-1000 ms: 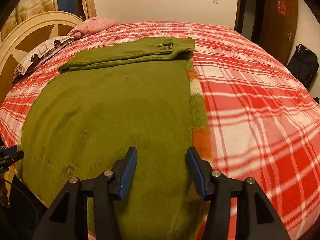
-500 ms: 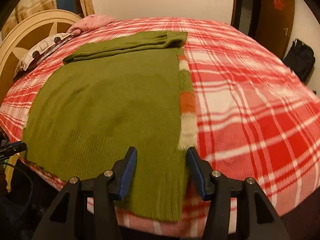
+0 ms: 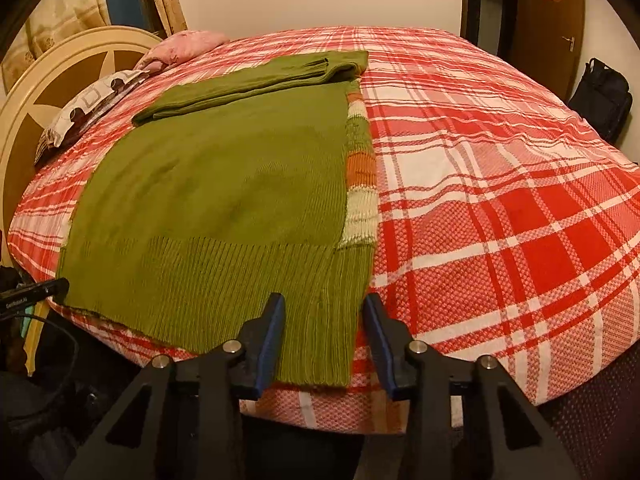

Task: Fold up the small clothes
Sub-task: 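Move both grippers to the sweater hem and close the left gripper on it, then close the right gripper on the ribbed hem while the left gripper holds it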

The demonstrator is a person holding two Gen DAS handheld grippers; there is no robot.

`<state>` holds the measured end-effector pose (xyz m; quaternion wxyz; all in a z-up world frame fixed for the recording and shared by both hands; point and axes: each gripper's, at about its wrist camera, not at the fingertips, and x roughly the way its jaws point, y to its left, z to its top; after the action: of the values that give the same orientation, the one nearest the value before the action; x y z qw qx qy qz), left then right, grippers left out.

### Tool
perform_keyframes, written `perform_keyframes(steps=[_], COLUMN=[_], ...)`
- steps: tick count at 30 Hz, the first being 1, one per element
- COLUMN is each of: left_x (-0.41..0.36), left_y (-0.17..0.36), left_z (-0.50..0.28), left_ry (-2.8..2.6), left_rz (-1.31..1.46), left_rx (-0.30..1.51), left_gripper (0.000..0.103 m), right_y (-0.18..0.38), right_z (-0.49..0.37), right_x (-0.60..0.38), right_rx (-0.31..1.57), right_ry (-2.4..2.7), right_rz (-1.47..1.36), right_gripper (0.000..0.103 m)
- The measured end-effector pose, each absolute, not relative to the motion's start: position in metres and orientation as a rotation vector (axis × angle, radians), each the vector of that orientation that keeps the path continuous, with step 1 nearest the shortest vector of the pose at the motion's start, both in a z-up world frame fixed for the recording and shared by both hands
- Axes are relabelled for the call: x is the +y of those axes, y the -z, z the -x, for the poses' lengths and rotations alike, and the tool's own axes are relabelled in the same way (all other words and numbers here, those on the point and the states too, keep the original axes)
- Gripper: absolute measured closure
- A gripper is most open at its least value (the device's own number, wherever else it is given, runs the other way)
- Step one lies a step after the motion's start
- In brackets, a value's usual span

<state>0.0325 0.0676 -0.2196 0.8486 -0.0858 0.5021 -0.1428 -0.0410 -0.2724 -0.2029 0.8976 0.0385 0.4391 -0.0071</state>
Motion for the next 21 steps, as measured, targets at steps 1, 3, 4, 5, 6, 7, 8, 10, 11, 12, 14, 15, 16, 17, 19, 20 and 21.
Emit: perform_keyframes(steps=[1,3,4,5,6,7,8,10,11,12,14,15,16,17,19,20,21], left_x=[0.067,0.068,0.068,0.067,0.067,0.066,0.066,0.066,0.064,0.066,0.068,0.071,0.073,0.074,0.075,0.076,0.076], left_y=[0.219,0.221,0.221,0.221,0.222,0.223,0.223,0.223,0.223,0.223,0.222,0.222,0.222,0.221,0.217,0.214,0.211], left_z=[-0.032,-0.033,-0.033,-0.033,-0.033,-0.035,-0.035,-0.035,-0.036,-0.036,-0.037,-0.037,-0.037,-0.037,-0.035,-0.034,-0.033], left_ry=[0.302,0.3,0.3,0.301,0.302,0.309,0.311,0.324,0.325,0.333,0.348,0.357,0.361,0.365,0.379,0.387,0.391], left_rz=[0.178,0.175,0.177,0.176,0.174,0.178,0.182,0.187,0.192,0.199,0.211,0.228,0.239,0.245,0.259,0.261,0.259], left_rx=[1.056,1.06,1.06,1.058,1.059,1.064,1.064,1.062,1.063,1.06,1.059,1.061,1.059,1.054,1.034,1.019,1.001], left_gripper=[0.086,0.086,0.086,0.086,0.081,0.079,0.079,0.078,0.079,0.081,0.09,0.091,0.092,0.093,0.093,0.093,0.094], right_y=[0.203,0.203,0.203,0.203,0.204,0.204,0.205,0.206,0.207,0.207,0.209,0.209,0.209,0.209,0.207,0.205,0.203], right_z=[0.042,0.045,0.046,0.046,0.046,0.046,0.046,0.046,0.046,0.046,0.046,0.046,0.047,0.047,0.048,0.049,0.049], right_x=[-0.272,-0.273,-0.275,-0.276,-0.277,-0.277,-0.276,-0.273,-0.272,-0.271,-0.272,-0.275,-0.278,-0.281,-0.285,-0.286,-0.287], right_rx=[0.915,0.92,0.922,0.924,0.924,0.923,0.924,0.924,0.923,0.922,0.92,0.915,0.911,0.91,0.897,0.883,0.872], right_ry=[0.013,0.019,0.019,0.019,0.019,0.015,0.01,-0.021,-0.032,-0.035,-0.029,-0.035,-0.04,-0.044,-0.056,-0.061,-0.064], right_rz=[-0.083,-0.08,-0.088,-0.095,-0.1,-0.107,-0.115,-0.134,-0.133,-0.126,-0.124,-0.143,-0.163,-0.178,-0.212,-0.222,-0.227], right_gripper=[0.062,0.066,0.067,0.067,0.068,0.069,0.069,0.069,0.069,0.075,0.085,0.088,0.09,0.09,0.091,0.092,0.092])
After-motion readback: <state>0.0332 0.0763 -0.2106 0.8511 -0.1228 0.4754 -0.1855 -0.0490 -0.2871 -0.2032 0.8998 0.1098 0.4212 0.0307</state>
